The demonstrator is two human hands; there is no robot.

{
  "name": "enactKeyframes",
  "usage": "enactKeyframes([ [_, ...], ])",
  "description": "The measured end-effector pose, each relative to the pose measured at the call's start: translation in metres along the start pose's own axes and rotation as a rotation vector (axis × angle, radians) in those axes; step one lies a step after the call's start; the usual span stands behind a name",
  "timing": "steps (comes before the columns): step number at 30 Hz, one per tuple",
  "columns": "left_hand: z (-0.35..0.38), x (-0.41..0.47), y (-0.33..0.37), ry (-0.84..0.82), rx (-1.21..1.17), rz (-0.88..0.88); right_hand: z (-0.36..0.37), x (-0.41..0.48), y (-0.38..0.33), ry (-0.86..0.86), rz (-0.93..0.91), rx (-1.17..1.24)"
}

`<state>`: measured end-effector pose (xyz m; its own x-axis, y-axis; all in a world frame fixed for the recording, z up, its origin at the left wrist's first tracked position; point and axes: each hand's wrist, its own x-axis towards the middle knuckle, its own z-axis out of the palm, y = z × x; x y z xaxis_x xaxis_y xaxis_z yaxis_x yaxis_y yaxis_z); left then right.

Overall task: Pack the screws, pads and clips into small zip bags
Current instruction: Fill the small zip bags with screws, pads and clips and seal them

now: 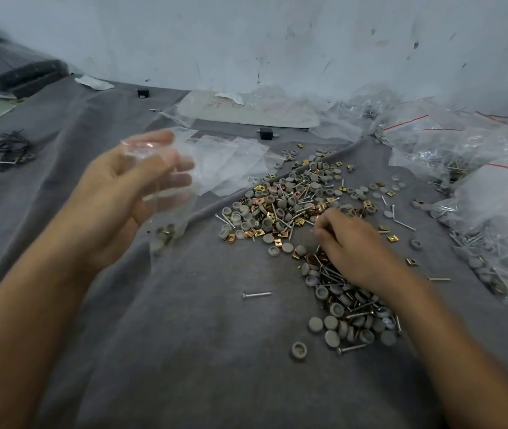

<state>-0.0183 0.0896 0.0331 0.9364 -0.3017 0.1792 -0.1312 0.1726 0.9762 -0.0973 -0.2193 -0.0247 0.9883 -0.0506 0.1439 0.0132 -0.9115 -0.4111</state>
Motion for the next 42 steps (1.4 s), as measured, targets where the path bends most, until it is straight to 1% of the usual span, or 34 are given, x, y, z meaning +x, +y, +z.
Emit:
enactKeyframes([
  [2,0.008,-0.007,-0.004,-0.063,0.146,0.020,-0.003,-0.001,0.001,0.067,-0.007,0.131],
  [6,0.027,-0.018,-0.016,-0.229,0.522,0.093,-0.012,-0.003,-0.007,0.151,0.000,0.446],
  [8,0.039,-0.021,-0.026,-0.302,0.689,0.146,-0.016,-0.005,-0.015,0.162,-0.042,0.583],
  [10,0.050,-0.024,-0.036,-0.331,0.760,0.180,-0.019,-0.008,-0.024,0.143,-0.124,0.642],
  [14,0.060,-0.025,-0.042,-0.343,0.790,0.224,-0.015,-0.012,-0.045,0.051,-0.265,0.617],
  [20,0.064,-0.025,-0.045,-0.352,0.742,0.222,-0.004,-0.015,-0.063,-0.024,-0.277,0.675],
  [21,0.063,-0.025,-0.046,-0.350,0.741,0.220,-0.004,-0.015,-0.063,-0.019,-0.289,0.686],
  [23,0.061,-0.024,-0.046,-0.351,0.743,0.216,-0.005,-0.015,-0.063,0.050,-0.281,0.705],
  [25,0.061,-0.024,-0.046,-0.361,0.749,0.208,-0.004,-0.014,-0.061,0.156,-0.228,0.725],
  [27,0.061,-0.024,-0.045,-0.367,0.749,0.207,-0.003,-0.013,-0.057,0.207,-0.185,0.724],
  [32,0.061,-0.024,-0.044,-0.338,0.743,0.214,-0.002,-0.015,-0.058,0.083,-0.245,0.674],
  [35,0.056,-0.023,-0.045,-0.319,0.760,0.207,-0.013,-0.013,-0.050,0.113,-0.201,0.683],
  [37,0.053,-0.023,-0.044,-0.315,0.784,0.193,-0.024,-0.010,-0.034,0.201,-0.149,0.606],
  [39,0.052,-0.023,-0.043,-0.311,0.797,0.185,-0.034,-0.007,-0.011,0.281,-0.055,0.547],
  [41,0.052,-0.023,-0.042,-0.308,0.798,0.183,-0.038,-0.006,0.012,0.283,0.045,0.459],
  [42,0.052,-0.023,-0.042,-0.309,0.798,0.179,-0.038,-0.005,0.022,0.249,0.083,0.350],
])
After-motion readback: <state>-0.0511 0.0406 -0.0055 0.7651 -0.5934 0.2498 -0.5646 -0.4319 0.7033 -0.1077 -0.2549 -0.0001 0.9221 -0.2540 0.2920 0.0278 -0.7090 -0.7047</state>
